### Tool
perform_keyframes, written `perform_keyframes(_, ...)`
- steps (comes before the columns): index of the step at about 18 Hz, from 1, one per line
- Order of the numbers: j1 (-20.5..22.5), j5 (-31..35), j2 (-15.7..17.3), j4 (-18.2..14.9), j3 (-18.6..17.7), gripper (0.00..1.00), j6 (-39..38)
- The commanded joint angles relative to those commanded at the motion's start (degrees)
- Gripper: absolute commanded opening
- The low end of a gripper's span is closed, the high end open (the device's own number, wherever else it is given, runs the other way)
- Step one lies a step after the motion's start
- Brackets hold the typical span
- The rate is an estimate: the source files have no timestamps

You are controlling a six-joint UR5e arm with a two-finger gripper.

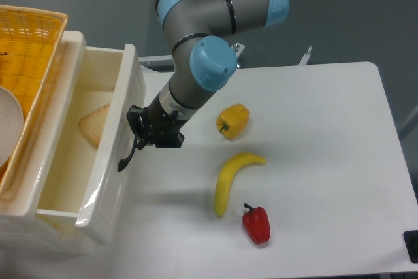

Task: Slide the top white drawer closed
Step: 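Keep pushing the drawer front until the drawer is fully shut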

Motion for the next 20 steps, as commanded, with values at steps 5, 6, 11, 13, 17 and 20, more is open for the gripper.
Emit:
perform_keyframes(5, -1.6, 0.0, 0.1, 0.4, 0.0, 0.04, -1.1)
perform_keyframes(6, -1.9, 0.0, 0.0, 0.4, 0.0, 0.04, -1.2)
perform_keyframes(11, -3.4, 0.0, -0.2, 0.4, 0.0, 0.05, -1.8)
perform_keyframes(13, -4.3, 0.1, -0.3, 0.5, 0.1, 0.05, -2.3)
perform_keyframes(17, -5.3, 0.1, -0.5, 0.6, 0.2, 0.05, -2.5)
perform_keyframes(20, -5.9, 0.0, -0.5, 1.1, 0.2, 0.05, -2.7)
